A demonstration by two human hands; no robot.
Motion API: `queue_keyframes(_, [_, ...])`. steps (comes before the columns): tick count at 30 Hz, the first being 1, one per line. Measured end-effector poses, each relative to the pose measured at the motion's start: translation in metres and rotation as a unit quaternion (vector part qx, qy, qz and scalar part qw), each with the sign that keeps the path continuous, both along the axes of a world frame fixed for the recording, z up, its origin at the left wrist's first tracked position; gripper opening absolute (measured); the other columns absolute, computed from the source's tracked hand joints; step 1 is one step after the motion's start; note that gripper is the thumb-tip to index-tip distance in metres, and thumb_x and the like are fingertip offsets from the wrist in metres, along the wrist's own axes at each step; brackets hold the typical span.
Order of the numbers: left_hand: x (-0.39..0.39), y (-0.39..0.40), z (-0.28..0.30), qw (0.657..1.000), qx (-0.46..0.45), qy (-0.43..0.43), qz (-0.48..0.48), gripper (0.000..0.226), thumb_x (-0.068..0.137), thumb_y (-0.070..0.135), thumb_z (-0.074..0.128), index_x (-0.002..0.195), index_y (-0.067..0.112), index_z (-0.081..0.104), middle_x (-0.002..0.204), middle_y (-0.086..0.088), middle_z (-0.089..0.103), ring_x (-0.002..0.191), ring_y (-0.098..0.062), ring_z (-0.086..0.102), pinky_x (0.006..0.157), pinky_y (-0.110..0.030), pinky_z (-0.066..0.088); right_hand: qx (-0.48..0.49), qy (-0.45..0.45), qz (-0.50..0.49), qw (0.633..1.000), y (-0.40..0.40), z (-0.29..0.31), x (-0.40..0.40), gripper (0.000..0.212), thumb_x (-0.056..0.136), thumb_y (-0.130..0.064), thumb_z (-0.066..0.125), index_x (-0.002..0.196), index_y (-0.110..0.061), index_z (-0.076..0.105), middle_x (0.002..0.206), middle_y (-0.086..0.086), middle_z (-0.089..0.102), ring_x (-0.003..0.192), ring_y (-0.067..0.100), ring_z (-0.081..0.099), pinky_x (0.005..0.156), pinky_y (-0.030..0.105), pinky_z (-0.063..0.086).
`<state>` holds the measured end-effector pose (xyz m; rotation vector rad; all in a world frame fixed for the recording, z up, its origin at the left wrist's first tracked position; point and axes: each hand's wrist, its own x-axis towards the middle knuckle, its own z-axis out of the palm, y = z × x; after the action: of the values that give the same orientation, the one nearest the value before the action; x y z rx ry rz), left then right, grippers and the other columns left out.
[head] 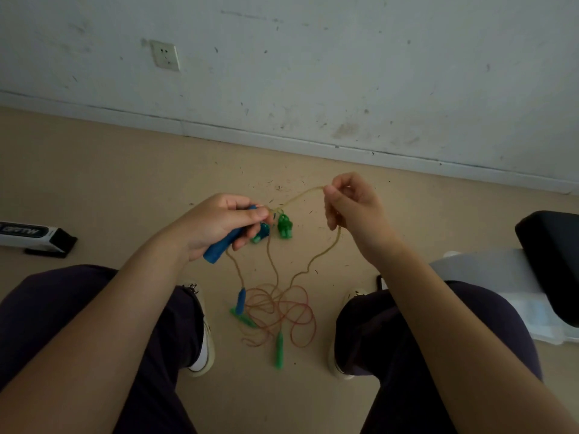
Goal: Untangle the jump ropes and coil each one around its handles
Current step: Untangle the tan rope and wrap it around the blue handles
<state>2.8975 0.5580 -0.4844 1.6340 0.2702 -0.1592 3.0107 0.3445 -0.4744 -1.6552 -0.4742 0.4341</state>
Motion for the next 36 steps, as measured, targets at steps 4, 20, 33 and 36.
queue_keyframes(4, [0.001,-0.006,-0.003,1.000,0.004,0.007,-0.011,0.019,0.097,0.019,0.059,0.101,0.002,0.068,0.062,-0.001,0.054,0.048,-0.013,0.043,0.051,-0.026,0.039,-0.040,-0.004,0.108,0.993,0.004,-0.001,-0.010,0.018,0.089,-0.016,0.070,0.101,-0.010,0.058,0.075,0.008,0.063,0.062,0.018,0.055,0.059,0.029,0.048])
queue_keyframes(20, [0.003,-0.005,-0.007,1.000,0.014,0.010,-0.004,0.021,0.098,0.017,0.058,0.105,0.000,0.069,0.063,-0.001,0.056,0.051,-0.012,0.047,0.057,-0.028,0.043,-0.040,-0.009,-0.028,0.999,0.000,0.000,-0.003,0.015,0.092,-0.013,0.063,0.104,-0.015,0.054,0.082,0.005,0.068,0.068,0.017,0.063,0.076,0.037,0.056])
queue_keyframes(33, [0.002,-0.005,-0.007,1.000,-0.007,0.007,-0.014,0.017,0.097,0.017,0.059,0.101,0.005,0.070,0.065,-0.003,0.058,0.053,-0.014,0.051,0.056,-0.026,0.046,-0.018,-0.038,-0.026,0.999,0.004,-0.003,-0.003,0.006,0.094,-0.014,0.061,0.094,-0.014,0.055,0.072,-0.002,0.059,0.065,0.015,0.057,0.071,0.032,0.050])
queue_keyframes(36, [0.002,-0.011,-0.007,1.000,-0.009,0.008,-0.026,0.016,0.098,0.016,0.058,0.097,0.005,0.070,0.064,-0.003,0.057,0.052,-0.014,0.050,0.055,-0.027,0.045,-0.024,-0.020,0.048,0.998,0.002,-0.001,-0.005,0.022,0.087,-0.012,0.071,0.102,-0.008,0.056,0.074,0.004,0.063,0.065,0.017,0.059,0.064,0.026,0.050])
